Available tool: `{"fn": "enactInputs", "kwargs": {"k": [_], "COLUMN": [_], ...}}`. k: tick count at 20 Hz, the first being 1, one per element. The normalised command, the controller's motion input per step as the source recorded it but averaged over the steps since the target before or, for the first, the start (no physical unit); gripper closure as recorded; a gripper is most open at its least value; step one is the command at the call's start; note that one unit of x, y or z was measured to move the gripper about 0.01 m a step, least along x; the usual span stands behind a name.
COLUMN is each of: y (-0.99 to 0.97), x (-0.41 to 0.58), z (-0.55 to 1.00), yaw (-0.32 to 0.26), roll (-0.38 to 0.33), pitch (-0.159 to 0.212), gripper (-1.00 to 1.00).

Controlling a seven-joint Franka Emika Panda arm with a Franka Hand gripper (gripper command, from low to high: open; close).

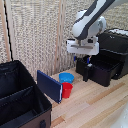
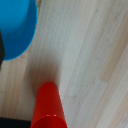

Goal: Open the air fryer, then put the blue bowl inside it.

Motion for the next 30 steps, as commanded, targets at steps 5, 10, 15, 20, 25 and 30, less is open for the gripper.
{"fn": "enactInputs", "kwargs": {"k": [5, 10, 15, 20, 25, 30], "y": [-0.02, 0.02, 0.00, 0.00, -0.01, -0.01], "x": [0.004, 0.029, 0.277, 0.386, 0.214, -0.001], "z": [-0.49, -0.49, -0.49, -0.36, -0.21, 0.00], "yaw": [0.112, 0.096, 0.056, 0.005, 0.005, 0.017], "roll": [0.113, 0.027, -0.004, 0.000, 0.002, 0.004], "pitch": [0.054, 0.021, -0.018, -0.037, -0.020, 0.000], "gripper": [-1.00, -1.00, -1.00, -1.00, 1.00, 1.00]}}
